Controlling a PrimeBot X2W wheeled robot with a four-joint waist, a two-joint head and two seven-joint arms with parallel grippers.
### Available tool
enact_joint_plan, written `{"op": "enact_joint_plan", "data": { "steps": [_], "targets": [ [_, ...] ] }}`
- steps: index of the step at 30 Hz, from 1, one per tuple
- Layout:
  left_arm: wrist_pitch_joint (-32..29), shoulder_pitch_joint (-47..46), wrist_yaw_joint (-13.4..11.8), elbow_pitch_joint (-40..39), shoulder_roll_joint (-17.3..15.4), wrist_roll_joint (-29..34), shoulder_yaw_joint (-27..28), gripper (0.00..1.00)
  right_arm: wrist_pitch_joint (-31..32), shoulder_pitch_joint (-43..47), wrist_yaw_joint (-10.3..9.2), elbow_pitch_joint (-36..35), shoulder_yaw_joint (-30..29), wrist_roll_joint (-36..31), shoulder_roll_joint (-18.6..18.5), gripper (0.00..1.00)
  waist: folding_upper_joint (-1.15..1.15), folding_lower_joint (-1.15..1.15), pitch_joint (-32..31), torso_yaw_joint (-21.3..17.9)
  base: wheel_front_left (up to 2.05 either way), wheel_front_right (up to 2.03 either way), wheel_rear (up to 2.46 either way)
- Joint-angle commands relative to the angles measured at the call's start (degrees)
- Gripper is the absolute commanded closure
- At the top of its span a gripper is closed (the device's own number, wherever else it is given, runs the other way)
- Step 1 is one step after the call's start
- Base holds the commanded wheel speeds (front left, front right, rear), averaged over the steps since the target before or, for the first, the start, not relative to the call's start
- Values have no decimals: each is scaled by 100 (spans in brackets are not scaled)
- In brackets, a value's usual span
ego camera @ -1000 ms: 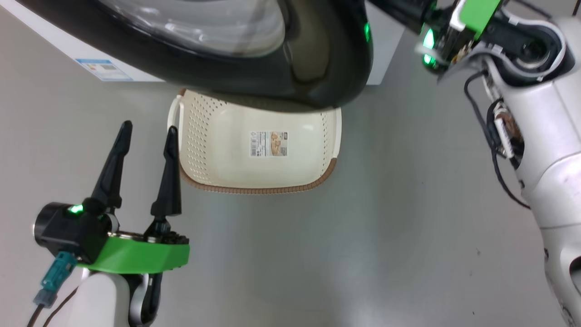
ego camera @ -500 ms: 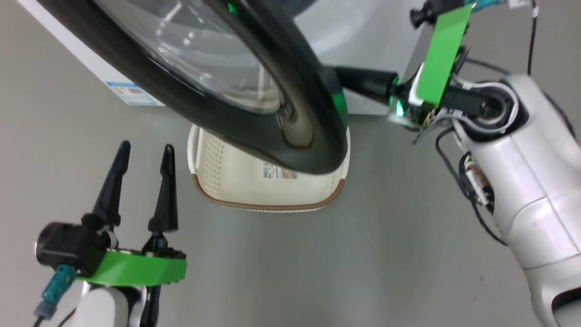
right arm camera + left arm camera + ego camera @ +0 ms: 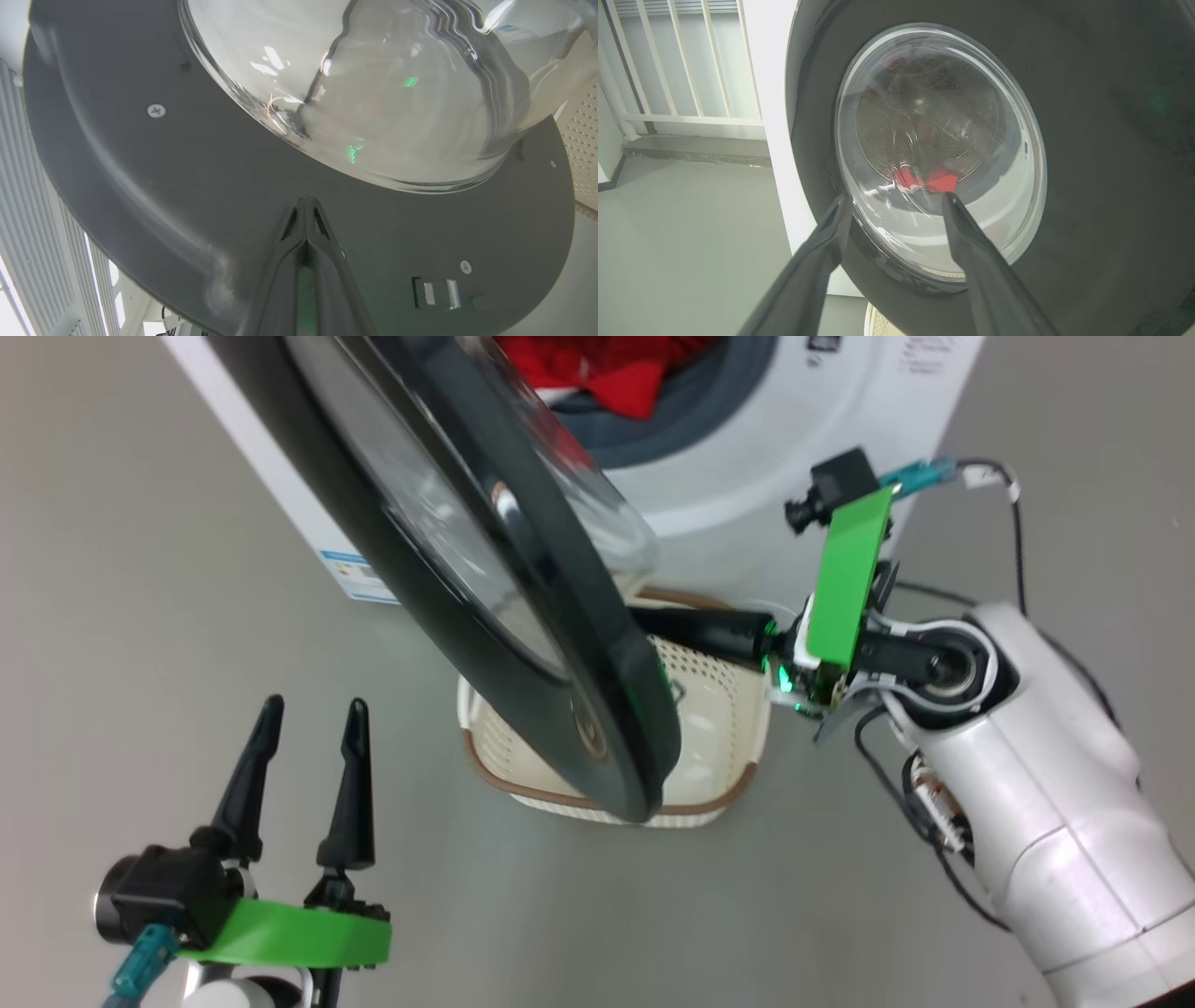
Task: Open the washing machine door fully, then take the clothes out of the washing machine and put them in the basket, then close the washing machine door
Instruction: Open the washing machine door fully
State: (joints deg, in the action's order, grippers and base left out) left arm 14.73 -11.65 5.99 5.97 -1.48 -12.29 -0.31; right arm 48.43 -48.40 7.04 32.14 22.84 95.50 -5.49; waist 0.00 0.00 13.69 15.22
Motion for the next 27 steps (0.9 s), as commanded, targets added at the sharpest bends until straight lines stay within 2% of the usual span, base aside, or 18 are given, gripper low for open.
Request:
{"op": "enact_joint_plan", "data": {
  "steps": [1,13,27],
  "targets": [
    [27,49,-42,-115,-140,-54,155,0,31,115,45,-153,80,61,195,100,0,0,-281,288,0,0,0],
    [27,373,-69,1,-140,27,91,0,12,602,45,-136,430,374,257,100,0,0,-892,932,0,0,0],
    [27,535,-35,142,-140,88,-5,0,-680,692,45,-98,1381,763,260,100,0,0,-1240,1385,0,0,0]
  ]
}}
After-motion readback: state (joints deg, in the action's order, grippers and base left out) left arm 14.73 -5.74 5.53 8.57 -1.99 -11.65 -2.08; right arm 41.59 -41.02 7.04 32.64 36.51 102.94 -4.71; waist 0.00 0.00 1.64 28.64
